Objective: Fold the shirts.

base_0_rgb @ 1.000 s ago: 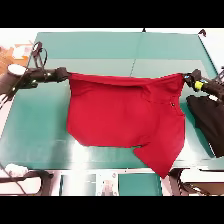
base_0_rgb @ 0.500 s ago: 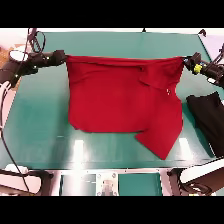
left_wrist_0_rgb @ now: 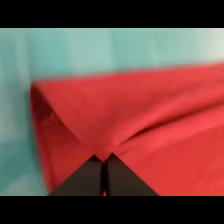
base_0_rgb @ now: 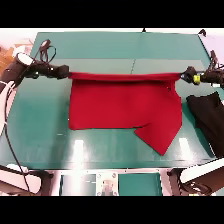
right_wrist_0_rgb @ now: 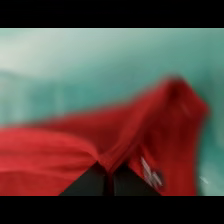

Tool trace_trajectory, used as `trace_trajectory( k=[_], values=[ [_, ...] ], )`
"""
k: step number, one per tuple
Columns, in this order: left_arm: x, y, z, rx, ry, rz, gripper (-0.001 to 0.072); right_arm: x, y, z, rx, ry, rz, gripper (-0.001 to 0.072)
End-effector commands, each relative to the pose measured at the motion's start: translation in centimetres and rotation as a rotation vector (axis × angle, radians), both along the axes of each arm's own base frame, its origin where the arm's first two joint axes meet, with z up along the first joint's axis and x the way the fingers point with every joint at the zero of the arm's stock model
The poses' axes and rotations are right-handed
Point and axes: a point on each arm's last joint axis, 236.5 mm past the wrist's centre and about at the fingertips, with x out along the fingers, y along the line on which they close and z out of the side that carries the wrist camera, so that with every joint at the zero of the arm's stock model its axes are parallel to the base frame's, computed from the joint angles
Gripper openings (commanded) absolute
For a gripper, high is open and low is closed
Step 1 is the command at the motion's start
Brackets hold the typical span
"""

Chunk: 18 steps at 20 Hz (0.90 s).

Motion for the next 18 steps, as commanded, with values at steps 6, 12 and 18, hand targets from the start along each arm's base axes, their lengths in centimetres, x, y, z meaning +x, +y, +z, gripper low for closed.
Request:
trace_trajectory(
  k=[6, 12, 18],
  values=[
    [-6.6, 1.5, -7.3, 0.113, 0.259, -0.054, 0.0024, -6.5, -1.0, -6.3, -0.098, 0.275, 0.058, 0.0015],
    [-5.8, 0.7, -6.8, 0.059, 0.237, -0.027, 0.0023, -6.6, -0.8, -6.6, -0.094, 0.279, 0.057, 0.0016],
    [-8.0, 0.0, -6.8, 0.024, 0.337, -0.042, 0.0553, -7.2, -0.2, -5.4, -0.055, 0.310, 0.076, 0.0238]
  ],
)
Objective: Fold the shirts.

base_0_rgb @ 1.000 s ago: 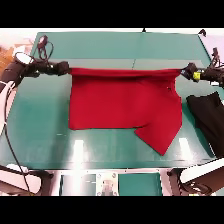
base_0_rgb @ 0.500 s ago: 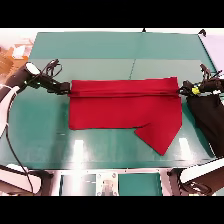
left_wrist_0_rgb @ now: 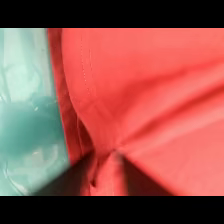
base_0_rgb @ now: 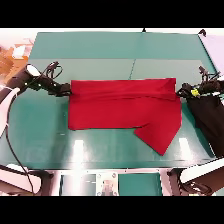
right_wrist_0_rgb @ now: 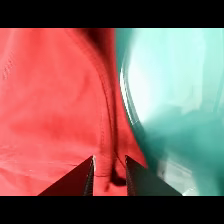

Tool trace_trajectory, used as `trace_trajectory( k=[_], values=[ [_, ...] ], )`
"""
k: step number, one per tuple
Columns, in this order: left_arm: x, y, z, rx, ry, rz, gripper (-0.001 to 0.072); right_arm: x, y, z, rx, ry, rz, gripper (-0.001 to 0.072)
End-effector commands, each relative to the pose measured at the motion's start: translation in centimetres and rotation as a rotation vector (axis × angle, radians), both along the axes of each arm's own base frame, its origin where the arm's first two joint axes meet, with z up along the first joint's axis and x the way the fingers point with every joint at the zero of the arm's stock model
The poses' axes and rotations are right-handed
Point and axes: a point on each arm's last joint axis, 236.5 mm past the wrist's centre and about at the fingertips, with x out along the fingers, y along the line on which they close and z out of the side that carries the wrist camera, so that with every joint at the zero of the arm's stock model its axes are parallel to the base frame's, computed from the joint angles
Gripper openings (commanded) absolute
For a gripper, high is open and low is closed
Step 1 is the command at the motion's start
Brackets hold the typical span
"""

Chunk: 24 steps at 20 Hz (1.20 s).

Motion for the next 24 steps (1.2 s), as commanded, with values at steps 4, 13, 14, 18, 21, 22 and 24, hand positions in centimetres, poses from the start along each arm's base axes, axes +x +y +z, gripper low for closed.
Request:
trace_trajectory(
  k=[4, 13, 14, 18, 21, 22, 24],
  values=[
    [-6.7, 1.2, -0.3, -0.036, 0.320, 0.016, 0.0549, -3.5, -0.3, 3.7, 0.097, 0.098, -0.047, 0.0265],
    [-16.5, 2.7, 3.2, -0.061, 0.274, 0.208, 0.0423, -18.7, -2.2, 4.3, 0.075, 0.097, -0.414, 0.0263],
    [-17.1, 1.7, 3.8, -0.100, 0.213, 0.240, 0.0425, -20.1, -2.5, 3.9, 0.068, 0.088, -0.480, 0.0263],
    [-19.8, -2.4, 1.3, -0.156, 0.112, 0.296, 0.0561, -21.9, -1.0, 2.1, 0.099, 0.068, -0.592, 0.0264],
    [-21.0, -5.8, -1.5, -0.218, 0.122, 0.355, 0.0561, -21.7, 0.6, 0.9, 0.133, 0.072, -0.594, 0.0264],
    [-20.5, -6.2, -1.8, -0.224, 0.086, 0.376, 0.0561, -21.5, 0.7, 0.8, 0.126, 0.068, -0.589, 0.0264],
    [-19.0, -5.8, -2.2, -0.223, 0.015, 0.462, 0.0561, -21.0, 0.7, 0.7, 0.106, 0.055, -0.577, 0.0264]
  ],
)
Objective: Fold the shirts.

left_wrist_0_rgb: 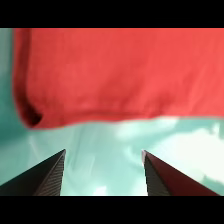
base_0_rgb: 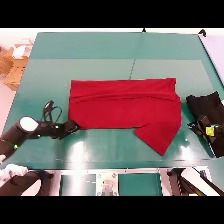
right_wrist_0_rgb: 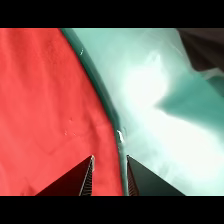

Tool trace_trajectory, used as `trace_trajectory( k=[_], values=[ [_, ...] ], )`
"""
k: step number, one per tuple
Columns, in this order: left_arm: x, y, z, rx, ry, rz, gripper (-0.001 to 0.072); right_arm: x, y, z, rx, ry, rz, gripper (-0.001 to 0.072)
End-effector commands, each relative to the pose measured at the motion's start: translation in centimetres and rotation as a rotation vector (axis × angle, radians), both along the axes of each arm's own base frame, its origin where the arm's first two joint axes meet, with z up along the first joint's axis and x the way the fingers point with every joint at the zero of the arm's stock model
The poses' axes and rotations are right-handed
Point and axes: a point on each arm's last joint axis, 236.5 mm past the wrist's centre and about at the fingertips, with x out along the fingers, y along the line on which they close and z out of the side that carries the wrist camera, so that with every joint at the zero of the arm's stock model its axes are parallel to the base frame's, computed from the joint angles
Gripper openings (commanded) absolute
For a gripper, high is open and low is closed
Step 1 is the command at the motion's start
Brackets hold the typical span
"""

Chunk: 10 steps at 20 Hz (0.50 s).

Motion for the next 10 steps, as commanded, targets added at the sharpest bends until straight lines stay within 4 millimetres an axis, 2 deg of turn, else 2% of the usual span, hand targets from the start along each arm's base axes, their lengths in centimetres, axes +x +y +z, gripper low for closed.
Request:
trace_trajectory(
  k=[1, 4, 5, 7, 8, 9, 10],
  values=[
    [2.4, 0.1, -0.7, -0.008, -0.112, 0.191, 0.0561, 0.5, 0.3, -0.5, -0.026, -0.016, -0.005, 0.0264],
    [3.3, -0.3, -0.5, -0.029, -0.132, 0.267, 0.0560, 1.2, 0.6, -0.5, -0.039, -0.030, 0.005, 0.0273],
    [3.2, -0.7, -0.8, -0.036, -0.116, 0.277, 0.0560, 1.3, 0.6, -0.5, -0.040, -0.033, 0.005, 0.0274],
    [2.5, -1.9, -1.9, -0.056, -0.064, 0.292, 0.0559, 1.5, 0.6, -0.4, -0.035, -0.039, 0.000, 0.0320],
    [2.5, -2.1, -2.2, -0.055, -0.056, 0.296, 0.0536, 1.5, 0.6, -0.4, -0.035, -0.039, 0.000, 0.0334],
    [2.7, -1.9, -2.3, -0.051, -0.063, 0.302, 0.0341, 1.5, 0.6, -0.4, -0.035, -0.039, 0.000, 0.0334],
    [3.0, -1.8, -2.2, -0.048, -0.079, 0.308, 0.0085, 1.5, 0.6, -0.4, -0.035, -0.039, -0.001, 0.0334]
  ],
)
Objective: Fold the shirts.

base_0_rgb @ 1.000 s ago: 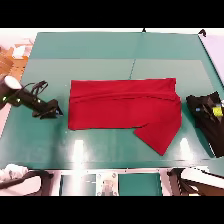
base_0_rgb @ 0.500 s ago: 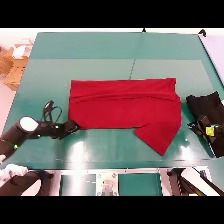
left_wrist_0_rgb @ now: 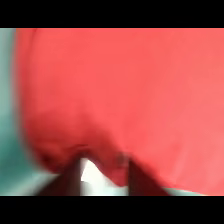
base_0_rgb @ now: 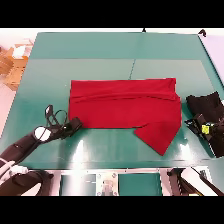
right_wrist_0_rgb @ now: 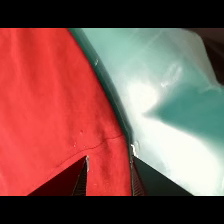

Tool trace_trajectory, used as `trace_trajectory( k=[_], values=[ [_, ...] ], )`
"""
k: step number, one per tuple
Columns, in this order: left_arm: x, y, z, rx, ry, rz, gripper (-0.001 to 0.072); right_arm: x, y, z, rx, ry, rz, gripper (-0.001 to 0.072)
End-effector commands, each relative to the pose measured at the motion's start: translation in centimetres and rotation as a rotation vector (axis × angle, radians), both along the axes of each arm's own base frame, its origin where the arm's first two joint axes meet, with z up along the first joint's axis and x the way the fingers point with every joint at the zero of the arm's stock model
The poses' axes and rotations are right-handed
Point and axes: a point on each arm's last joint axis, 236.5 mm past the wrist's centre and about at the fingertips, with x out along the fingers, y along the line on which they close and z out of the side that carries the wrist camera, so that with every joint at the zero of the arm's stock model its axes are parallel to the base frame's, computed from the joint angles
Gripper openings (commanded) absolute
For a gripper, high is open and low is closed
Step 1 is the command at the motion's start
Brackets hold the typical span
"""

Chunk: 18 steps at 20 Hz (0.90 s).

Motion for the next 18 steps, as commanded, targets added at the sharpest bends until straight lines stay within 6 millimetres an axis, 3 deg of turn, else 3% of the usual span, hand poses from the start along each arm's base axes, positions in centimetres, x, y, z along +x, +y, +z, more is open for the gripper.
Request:
trace_trajectory(
  k=[1, 3, 4, 7, 10, 15, 18],
  values=[
    [1.0, 0.1, 0.0, -0.008, -0.027, 0.060, 0.0031, 0.2, 0.0, 0.1, -0.002, -0.006, -0.002, 0.0334],
    [1.2, 0.0, 0.2, -0.003, -0.036, 0.048, 0.0024, 0.0, 0.2, 0.0, 0.003, 0.000, 0.004, 0.0349],
    [1.1, 0.0, 0.2, 0.000, -0.037, 0.043, 0.0024, -0.2, 0.3, -0.1, 0.008, 0.008, 0.010, 0.0416],
    [1.1, 0.0, 0.2, 0.013, -0.048, 0.025, 0.0024, -2.0, 1.3, -0.6, 0.056, 0.092, 0.013, 0.0427],
    [1.3, 0.1, 0.3, 0.015, -0.055, 0.031, 0.0024, -4.0, 3.9, -1.5, 0.153, 0.163, 0.033, 0.0418],
    [1.4, 0.2, 0.3, 0.016, -0.060, 0.034, 0.0024, -4.6, 8.5, -4.8, 0.286, 0.176, 0.006, 0.0414],
    [1.2, 0.1, 0.2, 0.018, -0.052, 0.022, 0.0024, -3.8, 9.8, -5.0, 0.318, 0.147, 0.052, 0.0224]
  ],
)
